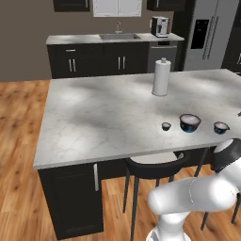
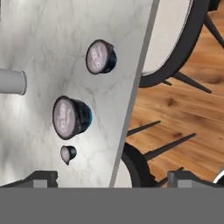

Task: Stack the yogurt containers by placing the smaller containers on top of the larger containers.

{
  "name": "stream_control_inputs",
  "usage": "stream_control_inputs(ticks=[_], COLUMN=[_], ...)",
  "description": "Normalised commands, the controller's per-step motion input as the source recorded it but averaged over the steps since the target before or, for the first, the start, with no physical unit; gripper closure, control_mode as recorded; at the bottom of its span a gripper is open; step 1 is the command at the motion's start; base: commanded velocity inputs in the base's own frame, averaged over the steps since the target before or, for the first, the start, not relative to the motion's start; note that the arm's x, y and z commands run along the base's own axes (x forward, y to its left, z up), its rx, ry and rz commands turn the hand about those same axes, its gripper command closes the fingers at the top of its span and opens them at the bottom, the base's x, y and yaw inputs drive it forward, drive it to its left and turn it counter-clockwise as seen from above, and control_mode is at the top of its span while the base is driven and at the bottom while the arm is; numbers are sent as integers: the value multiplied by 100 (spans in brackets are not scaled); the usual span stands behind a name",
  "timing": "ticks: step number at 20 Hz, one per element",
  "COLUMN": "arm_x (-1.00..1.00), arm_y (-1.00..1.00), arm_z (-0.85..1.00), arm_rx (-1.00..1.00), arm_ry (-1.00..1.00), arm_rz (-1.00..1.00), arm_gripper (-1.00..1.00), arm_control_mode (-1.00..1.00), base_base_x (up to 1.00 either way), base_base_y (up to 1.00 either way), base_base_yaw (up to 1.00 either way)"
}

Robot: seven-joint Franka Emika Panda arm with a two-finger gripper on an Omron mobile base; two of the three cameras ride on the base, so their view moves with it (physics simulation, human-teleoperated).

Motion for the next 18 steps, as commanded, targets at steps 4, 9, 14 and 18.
stream_control_inputs(ticks=[4,9,14,18], arm_x=[21,9,0,1], arm_y=[0,-2,-8,-1], arm_z=[-11,-17,-16,-7], arm_rx=[2,9,5,0], arm_ry=[0,0,-1,0], arm_rz=[0,0,0,0], arm_gripper=[-100,-100,-100,-100], arm_control_mode=[-100,-100,-100,-100], base_base_x=[0,0,0,0], base_base_y=[0,0,0,0], base_base_yaw=[0,0,0,0])
